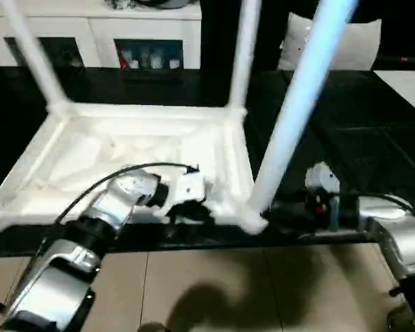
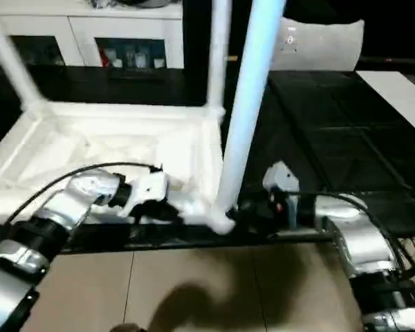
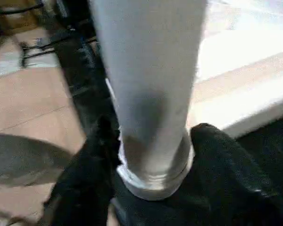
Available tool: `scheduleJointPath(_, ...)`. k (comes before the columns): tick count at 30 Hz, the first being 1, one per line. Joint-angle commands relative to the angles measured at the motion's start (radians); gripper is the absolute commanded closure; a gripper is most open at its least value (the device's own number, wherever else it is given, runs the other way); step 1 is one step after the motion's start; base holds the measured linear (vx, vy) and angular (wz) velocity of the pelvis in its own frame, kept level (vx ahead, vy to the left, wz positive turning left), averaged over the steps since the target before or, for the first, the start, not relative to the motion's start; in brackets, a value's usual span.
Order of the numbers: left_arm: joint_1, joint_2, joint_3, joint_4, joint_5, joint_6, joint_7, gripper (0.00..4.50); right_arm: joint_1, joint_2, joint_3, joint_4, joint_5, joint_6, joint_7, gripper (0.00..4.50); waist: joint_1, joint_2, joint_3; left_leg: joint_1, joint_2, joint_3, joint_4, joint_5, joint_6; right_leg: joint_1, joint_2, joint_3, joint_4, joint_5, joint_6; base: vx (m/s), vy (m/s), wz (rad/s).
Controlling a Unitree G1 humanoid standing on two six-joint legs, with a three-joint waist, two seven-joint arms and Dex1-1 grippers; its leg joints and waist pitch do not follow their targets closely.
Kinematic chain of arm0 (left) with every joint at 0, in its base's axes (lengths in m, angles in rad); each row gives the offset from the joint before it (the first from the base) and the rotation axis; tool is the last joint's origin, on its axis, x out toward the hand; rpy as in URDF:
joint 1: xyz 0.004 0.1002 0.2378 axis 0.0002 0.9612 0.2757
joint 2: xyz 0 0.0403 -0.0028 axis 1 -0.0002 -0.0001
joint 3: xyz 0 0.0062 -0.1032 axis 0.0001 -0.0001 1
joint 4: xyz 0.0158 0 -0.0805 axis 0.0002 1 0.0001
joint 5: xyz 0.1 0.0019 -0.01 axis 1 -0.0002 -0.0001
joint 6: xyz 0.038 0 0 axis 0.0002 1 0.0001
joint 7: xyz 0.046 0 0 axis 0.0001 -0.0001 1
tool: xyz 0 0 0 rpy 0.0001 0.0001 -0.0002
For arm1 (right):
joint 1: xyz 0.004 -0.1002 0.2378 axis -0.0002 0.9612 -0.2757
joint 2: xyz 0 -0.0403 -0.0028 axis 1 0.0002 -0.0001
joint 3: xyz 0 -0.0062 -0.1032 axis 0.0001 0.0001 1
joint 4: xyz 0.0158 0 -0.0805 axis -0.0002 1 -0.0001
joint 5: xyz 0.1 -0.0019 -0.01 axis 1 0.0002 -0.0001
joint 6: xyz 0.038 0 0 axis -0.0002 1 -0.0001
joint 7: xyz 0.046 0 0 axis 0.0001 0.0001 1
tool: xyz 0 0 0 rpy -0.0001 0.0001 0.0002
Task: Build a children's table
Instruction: Rotate leg to tighten
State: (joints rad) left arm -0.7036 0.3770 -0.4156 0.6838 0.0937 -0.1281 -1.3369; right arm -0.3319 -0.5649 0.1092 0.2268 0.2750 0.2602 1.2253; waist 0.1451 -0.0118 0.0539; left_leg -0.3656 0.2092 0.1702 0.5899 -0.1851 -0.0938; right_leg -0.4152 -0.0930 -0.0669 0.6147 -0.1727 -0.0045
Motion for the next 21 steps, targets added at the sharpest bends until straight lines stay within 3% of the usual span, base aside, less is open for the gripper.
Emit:
scheduleJointPath(1,0.011,0.0,-0.066,-0.025,0.029,-0.032,-0.065,4.5,0.0,-0.013,0.023,-0.029,0.026,0.02,0.048,2.21,-0.001,-0.016,-0.07,0.006,0.022,0.008,-0.061,-0.144,0.083,0.061,-0.049,0.038,-0.062,-0.172,-0.227,0.0,0.0,0.0)
scheduleJointPath(5,0.008,-0.007,-0.066,-0.027,0.024,-0.034,-0.085,4.5,-0.001,-0.008,0.037,-0.032,0.037,0.033,0.079,2.55,0.002,-0.016,-0.07,0.007,0.021,0.008,-0.062,-0.154,0.067,0.059,-0.049,0.039,-0.063,-0.184,-0.222,0.0,0.0,0.0)
scheduleJointPath(15,0.01,-0.015,-0.06,-0.02,0.014,-0.031,-0.092,4.5,0.018,-0.006,0.042,-0.043,0.063,0.063,0.114,2.6,0.004,-0.014,-0.073,0.004,0.019,0.007,-0.06,-0.135,0.068,0.062,-0.048,0.037,-0.06,-0.151,-0.225,0.0,0.0,0.0)
scheduleJointPath(21,0.016,-0.024,-0.042,-0.027,-0.003,0.003,-0.088,4.5,0.038,0.024,0.012,-0.076,0.1,0.105,0.081,2.6,0.006,-0.014,-0.069,0.005,0.019,0.006,-0.064,-0.169,0.054,0.06,-0.049,0.037,-0.07,-0.238,-0.201,0.0,0.0,0.0)
